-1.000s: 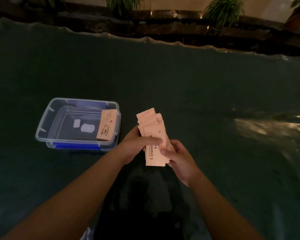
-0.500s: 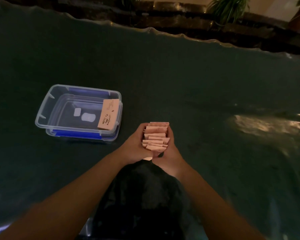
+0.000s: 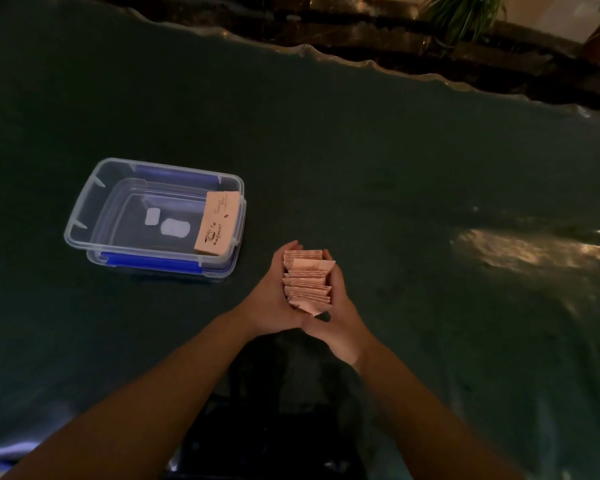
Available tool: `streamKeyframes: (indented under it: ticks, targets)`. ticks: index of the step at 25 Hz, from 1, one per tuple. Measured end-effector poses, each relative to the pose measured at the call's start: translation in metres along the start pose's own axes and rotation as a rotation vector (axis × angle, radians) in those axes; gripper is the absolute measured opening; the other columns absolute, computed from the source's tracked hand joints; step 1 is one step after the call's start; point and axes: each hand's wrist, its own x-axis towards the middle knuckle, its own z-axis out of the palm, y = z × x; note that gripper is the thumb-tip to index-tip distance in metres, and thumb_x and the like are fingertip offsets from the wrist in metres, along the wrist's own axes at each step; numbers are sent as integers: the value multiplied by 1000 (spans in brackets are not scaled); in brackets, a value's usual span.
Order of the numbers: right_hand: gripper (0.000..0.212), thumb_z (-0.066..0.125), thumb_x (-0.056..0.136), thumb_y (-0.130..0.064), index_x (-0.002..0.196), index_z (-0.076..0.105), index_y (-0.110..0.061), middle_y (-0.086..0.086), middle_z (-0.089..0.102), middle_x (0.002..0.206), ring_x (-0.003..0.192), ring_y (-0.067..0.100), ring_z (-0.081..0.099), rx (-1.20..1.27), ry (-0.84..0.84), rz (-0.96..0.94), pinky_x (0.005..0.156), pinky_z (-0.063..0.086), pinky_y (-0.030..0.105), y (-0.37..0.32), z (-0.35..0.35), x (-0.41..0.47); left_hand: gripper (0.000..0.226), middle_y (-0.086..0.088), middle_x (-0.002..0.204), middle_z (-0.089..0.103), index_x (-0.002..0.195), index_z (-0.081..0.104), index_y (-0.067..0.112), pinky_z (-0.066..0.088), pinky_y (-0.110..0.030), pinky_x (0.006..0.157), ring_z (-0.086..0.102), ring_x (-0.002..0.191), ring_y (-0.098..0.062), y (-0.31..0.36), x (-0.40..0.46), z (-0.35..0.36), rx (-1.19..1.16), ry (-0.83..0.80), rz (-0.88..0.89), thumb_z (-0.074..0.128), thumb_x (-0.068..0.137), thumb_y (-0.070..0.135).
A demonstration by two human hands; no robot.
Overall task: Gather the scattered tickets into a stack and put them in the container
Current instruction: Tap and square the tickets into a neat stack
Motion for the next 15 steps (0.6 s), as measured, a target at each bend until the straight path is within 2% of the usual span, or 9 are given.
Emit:
streamKeyframes:
  ticks: [3, 4, 6, 7, 8, 10, 11, 12, 15]
  targets:
    - [113, 89, 80, -47, 164, 15, -55, -2, 30, 174, 158, 17, 39, -20, 136, -132, 124, 40, 45, -7, 9, 1, 145, 17, 154, 41, 160, -7, 42, 34, -15, 109, 43, 139, 7, -2, 0, 3, 46, 7, 43, 100, 62, 38]
    - [104, 85, 82, -50, 159, 18, -64, -8, 23, 177, 160, 12, 33, -106, 172, -169, 125, 40, 43, -9, 11, 2, 145, 15, 156, 40, 159, -7, 44, 35, -21, 112, 43, 140, 4, -3, 0, 4, 54, 9, 53, 100, 62, 39]
    - [82, 76, 86, -54, 149, 28, -76, -22, 9, 177, 159, -4, 23, -310, 197, -203, 120, 43, 25, -14, 12, 1, 145, 11, 156, 42, 159, -9, 47, 38, -28, 112, 48, 138, 1, -5, -1, 5, 62, 3, 58, 99, 62, 41]
    - [70, 72, 88, -57, 145, 35, -75, -24, 7, 176, 156, -12, 21, -384, 197, -216, 114, 43, 14, -16, 13, 0, 146, 11, 155, 43, 158, -11, 47, 39, -27, 112, 49, 137, 0, -5, -1, 5, 64, 1, 55, 99, 62, 41]
    - [63, 70, 90, -57, 144, 41, -71, -23, 7, 176, 153, -18, 20, -439, 197, -228, 110, 43, 8, -16, 14, -1, 147, 13, 154, 44, 158, -13, 44, 37, -24, 111, 49, 136, 1, -6, -1, 5, 66, 1, 49, 98, 63, 40]
    - [63, 69, 92, -55, 151, 46, -56, -19, 8, 177, 150, -22, 18, -503, 187, -229, 112, 44, 13, -15, 14, -3, 146, 30, 150, 41, 160, -13, 32, 34, -13, 110, 46, 135, 7, -8, -1, 5, 76, -2, 51, 97, 65, 39]
    - [67, 70, 93, -54, 156, 46, -49, -18, 6, 178, 152, -18, 19, -532, 171, -223, 114, 45, 19, -15, 13, -4, 144, 39, 147, 38, 161, -10, 28, 31, -8, 109, 45, 135, 9, -9, -1, 5, 81, -4, 57, 96, 66, 39]
    - [72, 70, 93, -53, 159, 44, -44, -15, 3, 179, 156, -9, 20, -574, 160, -221, 117, 46, 26, -16, 12, -5, 143, 39, 147, 37, 162, -10, 27, 30, -6, 108, 44, 136, 10, -9, -2, 5, 79, -4, 61, 96, 66, 39]
    - [82, 63, 90, -68, 164, 38, -42, 4, -2, 182, 166, 27, 15, -857, 152, -245, 126, 39, 48, -25, 6, -3, 147, 11, 157, 43, 159, -17, 41, 33, -12, 109, 46, 139, 2, -8, -3, 5, 29, 5, 41, 97, 65, 39]
